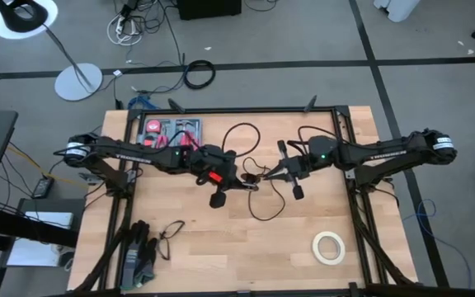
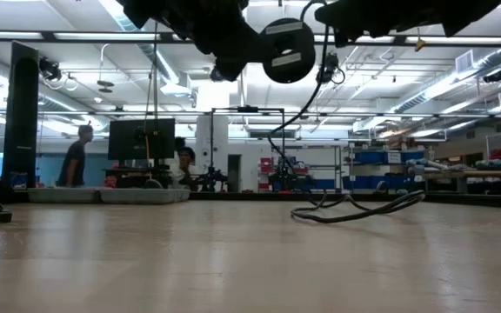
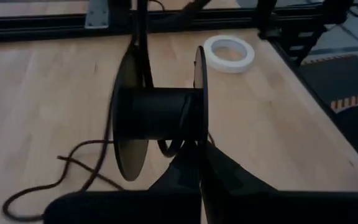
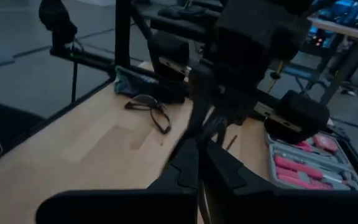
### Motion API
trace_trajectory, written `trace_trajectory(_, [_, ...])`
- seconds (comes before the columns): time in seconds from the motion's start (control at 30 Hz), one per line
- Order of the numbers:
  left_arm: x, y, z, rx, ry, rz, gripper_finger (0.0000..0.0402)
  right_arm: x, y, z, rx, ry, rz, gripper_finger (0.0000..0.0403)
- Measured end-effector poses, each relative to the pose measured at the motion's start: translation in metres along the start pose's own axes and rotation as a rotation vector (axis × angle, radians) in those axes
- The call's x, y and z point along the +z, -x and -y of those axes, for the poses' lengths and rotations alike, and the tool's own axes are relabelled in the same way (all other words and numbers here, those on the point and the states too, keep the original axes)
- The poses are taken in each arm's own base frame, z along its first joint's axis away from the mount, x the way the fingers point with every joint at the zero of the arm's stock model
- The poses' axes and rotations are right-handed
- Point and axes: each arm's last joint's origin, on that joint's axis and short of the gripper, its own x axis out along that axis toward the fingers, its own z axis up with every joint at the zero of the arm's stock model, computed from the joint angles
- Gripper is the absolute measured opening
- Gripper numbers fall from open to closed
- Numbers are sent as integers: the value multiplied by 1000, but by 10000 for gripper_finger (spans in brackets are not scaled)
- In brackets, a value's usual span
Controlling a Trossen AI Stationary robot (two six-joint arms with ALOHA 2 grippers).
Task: Coil cords
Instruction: Coil the black wire onto the spool
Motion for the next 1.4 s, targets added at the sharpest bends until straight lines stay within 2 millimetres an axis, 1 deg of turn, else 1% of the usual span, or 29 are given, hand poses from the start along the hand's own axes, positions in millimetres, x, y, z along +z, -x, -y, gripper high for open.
trace_trajectory(0.1, [3, -2, 0, -8, -5, 36, 0, -2, -3, 4, 20, 26, -11, 3])
trace_trajectory(0.33, [2, -7, 0, -20, 7, 44, 0, 6, -13, 15, -3, 102, 40, 3])
trace_trajectory(0.4, [4, -9, -1, -22, 4, 70, 0, 10, -19, 20, 7, 118, 57, 3])
trace_trajectory(0.57, [5, -13, -1, -47, 0, 98, 0, 11, -40, 27, 23, 144, 17, 3])
trace_trajectory(0.7, [5, -14, 4, -67, -9, 98, 0, 12, -47, 35, 36, 157, 12, 4])
trace_trajectory(0.87, [8, -14, 14, -73, -101, 127, 0, 4, -51, 40, 87, 75, 1, 8])
trace_trajectory(1.03, [13, -13, 17, -41, -223, 174, 0, 0, -53, 40, 129, 27, -12, 35])
trace_trajectory(1.17, [20, -11, 19, -5, -310, 243, 0, 3, -54, 39, 163, 12, 31, 46])
trace_trajectory(1.27, [23, -10, 18, 23, -352, 274, 0, 7, -53, 39, 181, -13, 66, 47])
trace_trajectory(1.4, [25, -10, 18, 59, -396, 287, 0, 8, -53, 39, 194, -54, 70, 47])
